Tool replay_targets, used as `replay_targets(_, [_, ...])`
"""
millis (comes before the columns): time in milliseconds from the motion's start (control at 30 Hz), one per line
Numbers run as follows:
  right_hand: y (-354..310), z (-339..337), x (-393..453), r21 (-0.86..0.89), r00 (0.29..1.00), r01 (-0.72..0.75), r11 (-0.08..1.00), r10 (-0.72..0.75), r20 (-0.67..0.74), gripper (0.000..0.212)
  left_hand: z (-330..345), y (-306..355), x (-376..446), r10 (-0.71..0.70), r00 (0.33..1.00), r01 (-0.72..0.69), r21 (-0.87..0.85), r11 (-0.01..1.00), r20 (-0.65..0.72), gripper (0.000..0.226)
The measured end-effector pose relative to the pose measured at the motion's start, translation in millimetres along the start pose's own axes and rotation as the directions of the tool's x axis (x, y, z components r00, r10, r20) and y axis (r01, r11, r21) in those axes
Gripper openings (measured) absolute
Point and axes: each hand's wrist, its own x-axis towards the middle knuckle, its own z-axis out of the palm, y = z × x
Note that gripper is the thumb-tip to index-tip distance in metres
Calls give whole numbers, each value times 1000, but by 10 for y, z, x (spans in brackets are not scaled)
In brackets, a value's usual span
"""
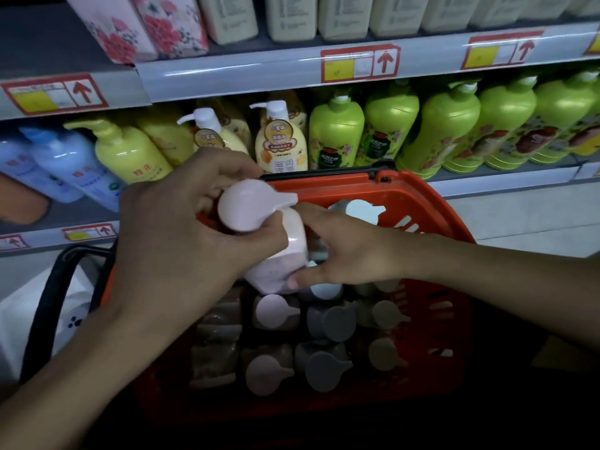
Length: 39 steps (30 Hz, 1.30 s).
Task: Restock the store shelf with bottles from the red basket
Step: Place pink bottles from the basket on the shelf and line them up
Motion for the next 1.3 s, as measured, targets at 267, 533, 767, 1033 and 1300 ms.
replay_targets(267, [-97, -227, 47, 207, 974, 8, 978, -55, 221, 78, -98, -38, -54, 190, 981, -193, -129, 973, -34, 36])
replay_targets(533, [-187, -329, 3, 183, 960, 48, 982, -96, 264, 66, -147, 64, 140, 283, 949, -184, -481, 857, 141, 40])
replay_targets(767, [-302, 18, -58, 352, 945, -11, 936, 125, -302, 86, 33, -81, 129, -135, 988, 85, -465, 881, -75, 22])
replay_targets(1033, [-539, 12, -96, 499, 711, -136, 856, 435, -552, 91, 574, 78, -500, -89, 968, 198, -497, 845, 235, 100])
replay_targets(1300, [-533, -252, -301, 634, 901, 50, 772, 239, -363, 37, 275, -32, -106, -452, 839, 521, -689, 505, 303, 61])
